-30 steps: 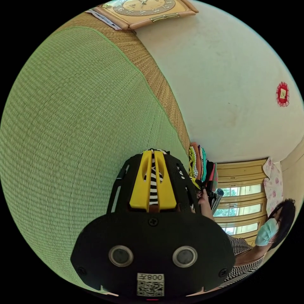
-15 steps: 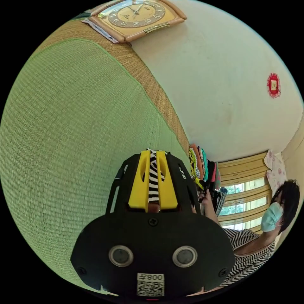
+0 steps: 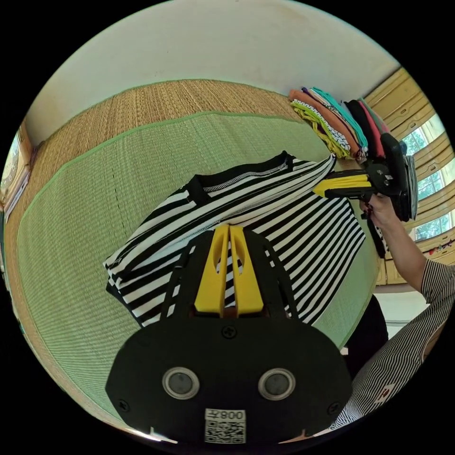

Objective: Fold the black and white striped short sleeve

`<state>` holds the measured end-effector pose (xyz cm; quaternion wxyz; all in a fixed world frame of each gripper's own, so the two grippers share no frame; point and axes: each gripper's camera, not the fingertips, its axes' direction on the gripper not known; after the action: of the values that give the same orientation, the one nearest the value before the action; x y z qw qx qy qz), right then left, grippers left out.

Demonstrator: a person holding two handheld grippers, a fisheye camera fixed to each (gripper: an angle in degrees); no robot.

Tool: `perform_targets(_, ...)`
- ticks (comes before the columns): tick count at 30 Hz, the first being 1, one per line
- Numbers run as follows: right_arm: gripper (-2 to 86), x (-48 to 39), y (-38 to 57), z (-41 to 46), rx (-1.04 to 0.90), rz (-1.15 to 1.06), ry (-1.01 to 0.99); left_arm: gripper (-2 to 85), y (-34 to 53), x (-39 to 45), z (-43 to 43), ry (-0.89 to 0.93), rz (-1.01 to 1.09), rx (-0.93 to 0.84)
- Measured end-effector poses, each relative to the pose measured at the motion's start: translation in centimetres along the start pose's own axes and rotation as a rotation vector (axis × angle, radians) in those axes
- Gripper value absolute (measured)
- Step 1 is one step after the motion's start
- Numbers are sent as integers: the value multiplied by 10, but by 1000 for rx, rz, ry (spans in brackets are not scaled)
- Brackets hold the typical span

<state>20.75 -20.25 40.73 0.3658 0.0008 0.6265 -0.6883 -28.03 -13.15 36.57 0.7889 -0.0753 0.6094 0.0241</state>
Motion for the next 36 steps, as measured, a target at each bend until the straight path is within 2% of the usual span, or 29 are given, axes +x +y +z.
perform_targets(13,0,-13,-29,2,59,17,149,1,-13,12,-2,-108,-67,151)
perform_targets(18,0,-13,-22,-5,123,39,120,1,13,18,-10,-86,-74,220)
perform_targets(23,0,-7,-11,19,61,65,166,2,35,6,-2,-187,-139,167)
perform_targets(25,0,-5,-8,25,73,75,182,2,39,-8,6,-157,-171,123)
perform_targets(33,4,18,8,14,78,116,91,9,81,-18,-28,-109,-227,227)
perform_targets(36,10,27,34,-11,173,150,24,21,126,-26,-47,-49,-285,268)
